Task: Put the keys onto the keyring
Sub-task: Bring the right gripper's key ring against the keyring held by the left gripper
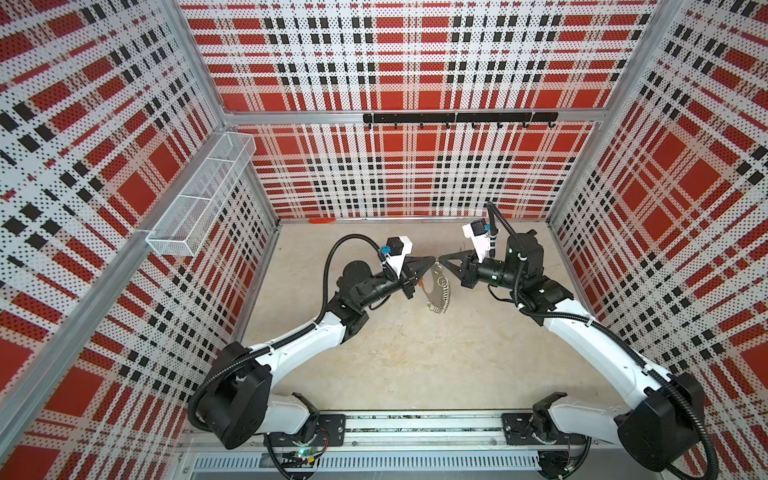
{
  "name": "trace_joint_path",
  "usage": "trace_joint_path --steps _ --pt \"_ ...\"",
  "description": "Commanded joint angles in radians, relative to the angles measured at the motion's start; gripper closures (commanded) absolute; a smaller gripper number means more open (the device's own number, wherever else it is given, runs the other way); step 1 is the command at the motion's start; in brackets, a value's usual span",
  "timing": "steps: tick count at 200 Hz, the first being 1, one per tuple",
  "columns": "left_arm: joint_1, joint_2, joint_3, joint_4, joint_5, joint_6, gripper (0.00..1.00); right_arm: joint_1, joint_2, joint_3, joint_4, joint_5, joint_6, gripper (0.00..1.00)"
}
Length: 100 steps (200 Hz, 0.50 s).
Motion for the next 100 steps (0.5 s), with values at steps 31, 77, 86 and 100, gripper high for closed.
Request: trace_joint_path --steps 31,77,86,100 --pt "0.005 -0.024 -0.002 0.126 0.012 -0.035 1.0 0.009 -0.037 -0.008 0.022 0.026 0.024 1.0" --pt "0.013 -0.012 -0.005 0.134 0.014 -0.057 1.0 0.008 -0.085 0.008 0.007 0.066 0.009 1.0" --pt "0.014 -0.008 -0.003 0.134 0.015 -0.069 1.0 0.007 -0.094 0.011 0.017 0.05 0.009 1.0" --pt "0.019 0.001 0.004 0.135 0.017 -0.093 1.0 0.006 -0.103 0.013 0.033 0.02 0.016 1.0"
